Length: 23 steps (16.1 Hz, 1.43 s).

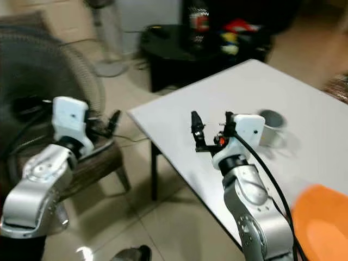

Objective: Setting the table

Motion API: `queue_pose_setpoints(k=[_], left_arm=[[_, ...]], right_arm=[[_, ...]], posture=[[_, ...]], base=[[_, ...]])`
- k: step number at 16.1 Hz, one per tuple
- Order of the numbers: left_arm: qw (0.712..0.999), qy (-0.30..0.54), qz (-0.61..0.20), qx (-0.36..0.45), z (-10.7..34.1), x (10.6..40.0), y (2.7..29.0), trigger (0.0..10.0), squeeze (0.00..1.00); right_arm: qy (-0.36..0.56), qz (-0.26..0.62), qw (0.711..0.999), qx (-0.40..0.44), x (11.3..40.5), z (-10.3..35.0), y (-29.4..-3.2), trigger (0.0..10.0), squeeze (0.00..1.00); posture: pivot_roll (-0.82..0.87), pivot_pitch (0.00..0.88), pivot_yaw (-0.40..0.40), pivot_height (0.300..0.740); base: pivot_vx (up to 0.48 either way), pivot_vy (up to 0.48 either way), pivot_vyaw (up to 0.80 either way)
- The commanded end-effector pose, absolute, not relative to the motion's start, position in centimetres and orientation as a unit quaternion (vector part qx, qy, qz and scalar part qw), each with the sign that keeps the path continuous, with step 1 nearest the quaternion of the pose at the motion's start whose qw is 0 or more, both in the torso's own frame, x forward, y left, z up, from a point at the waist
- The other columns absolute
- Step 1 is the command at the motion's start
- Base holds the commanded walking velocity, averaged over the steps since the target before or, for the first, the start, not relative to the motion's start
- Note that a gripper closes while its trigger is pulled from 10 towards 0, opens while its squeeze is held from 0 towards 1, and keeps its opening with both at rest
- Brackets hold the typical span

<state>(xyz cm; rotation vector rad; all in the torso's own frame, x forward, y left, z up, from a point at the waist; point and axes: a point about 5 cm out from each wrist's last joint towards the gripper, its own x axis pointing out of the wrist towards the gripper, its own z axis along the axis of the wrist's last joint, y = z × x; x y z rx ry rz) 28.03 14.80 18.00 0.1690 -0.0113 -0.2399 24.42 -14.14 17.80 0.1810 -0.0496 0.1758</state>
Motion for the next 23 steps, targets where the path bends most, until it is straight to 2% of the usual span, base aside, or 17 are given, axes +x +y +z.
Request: queue_pose_setpoints(k=[1,8,13,15,17,19,20,23], left_arm=[[0.99,-0.002,-0.113,0.088,17.9,28.2,15.1,10.0,0.0],[0.993,0.007,-0.102,0.066,17.9,28.1,14.9,10.0,0.0],[0.992,-0.011,-0.091,0.086,18.6,28.3,15.6,10.0,0.0],[0.994,0.002,-0.07,0.082,18.4,28.6,15.8,10.0,0.0],[0.992,-0.005,-0.08,0.094,18.3,28.3,15.4,10.0,0.0],[0.994,-0.002,-0.067,0.084,18.2,28.3,15.4,10.0,0.0],[0.993,-0.007,-0.078,0.093,18.3,28.3,15.2,10.0,0.0],[0.995,-0.009,-0.055,0.085,18.6,28.6,15.4,10.0,0.0]], right_arm=[[-0.023,0.089,0.992,0.087,24.3,17.5,-14.0,10.0,1.0],[-0.023,0.119,0.989,0.089,24.7,17.9,-13.7,10.0,1.0],[-0.012,0.114,0.988,0.1,24.5,17.0,-13.4,10.0,1.0],[-0.017,0.114,0.988,0.099,24.4,17.4,-13.6,10.0,1.0],[-0.012,0.109,0.989,0.097,24.5,16.9,-13.8,10.0,1.0],[-0.016,0.117,0.988,0.102,24.9,17.4,-13.5,10.0,1.0],[-0.009,0.117,0.988,0.106,24.9,16.9,-13.4,10.0,1.0],[-0.01,0.126,0.986,0.109,24.9,17.1,-13.0,10.0,1.0]], posture=[[-0.01,0.0,0.008,0.74],[0.03,0.0,-0.036,0.74],[0.03,0.0,-0.028,0.74],[0.02,0.0,-0.001,0.74],[0.03,0.0,-0.029,0.74],[0.03,0.0,-0.015,0.74],[0.05,0.0,-0.045,0.74],[0.04,0.0,-0.023,0.74]], base=[[0.0,0.0,0.8],[0.0,0.0,0.8],[0.0,0.0,0.8],[0.0,0.0,0.8],[0.0,0.0,0.8],[0.0,0.0,0.8],[0.0,0.0,0.8],[0.0,0.0,0.8]])
